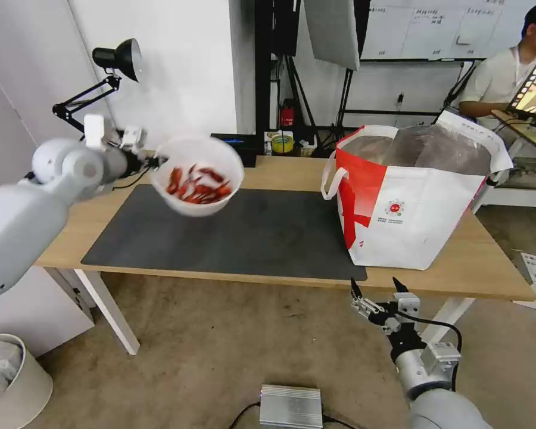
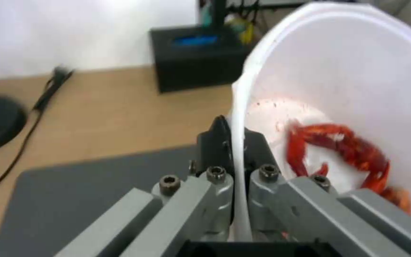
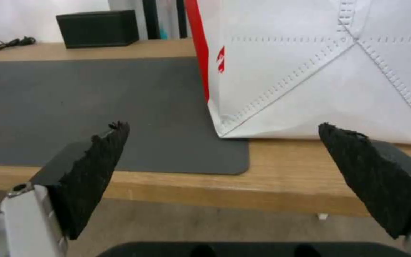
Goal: Pick up the trash from the table and place it into the takeout bag.
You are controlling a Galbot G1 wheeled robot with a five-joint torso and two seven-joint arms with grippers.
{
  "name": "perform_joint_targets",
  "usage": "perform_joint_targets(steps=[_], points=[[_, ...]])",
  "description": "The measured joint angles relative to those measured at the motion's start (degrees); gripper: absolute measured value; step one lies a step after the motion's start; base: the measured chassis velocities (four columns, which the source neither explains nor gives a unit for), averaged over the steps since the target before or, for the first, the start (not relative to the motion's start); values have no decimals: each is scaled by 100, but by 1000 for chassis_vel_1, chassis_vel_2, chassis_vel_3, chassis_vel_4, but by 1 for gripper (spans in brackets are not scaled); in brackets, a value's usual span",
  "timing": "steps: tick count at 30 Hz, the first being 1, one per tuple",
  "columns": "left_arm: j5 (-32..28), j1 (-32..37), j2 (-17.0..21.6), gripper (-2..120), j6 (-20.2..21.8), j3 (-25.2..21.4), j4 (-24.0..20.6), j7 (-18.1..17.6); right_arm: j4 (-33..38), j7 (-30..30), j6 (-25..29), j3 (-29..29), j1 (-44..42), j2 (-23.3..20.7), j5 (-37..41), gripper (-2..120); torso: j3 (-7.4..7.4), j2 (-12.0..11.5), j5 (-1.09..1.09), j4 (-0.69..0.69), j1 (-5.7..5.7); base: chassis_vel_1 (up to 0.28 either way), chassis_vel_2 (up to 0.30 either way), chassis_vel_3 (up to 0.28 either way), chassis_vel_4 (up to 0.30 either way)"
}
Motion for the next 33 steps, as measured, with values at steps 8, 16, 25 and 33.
perform_joint_targets(steps=[8, 16, 25, 33], points=[[-192, -663, -611, 0, 23, 393, 93, -228, 0, 0, 0, 0, 0, 0, 0, 100, 0, 0, -1, 0, 0, 0, 0, 0, 0], [-303, -1150, -966, 0, 25, 690, 278, -261, 0, 0, 0, 0, 0, 0, 0, 100, 0, 0, -2, 1, 0, 0, 0, 0, 0], [-360, -1639, -1703, 0, 34, 960, 742, -340, 0, 0, 0, 0, 0, 0, 0, 100, 0, 0, -1, 1, 0, 0, 0, 0, 0], [-449, -2074, -2390, 0, 26, 1045, 1245, -470, 0, 0, 0, 0, 0, 0, 0, 100, 0, 0, 0, 0, 0, 0, 0, 0, 0]])
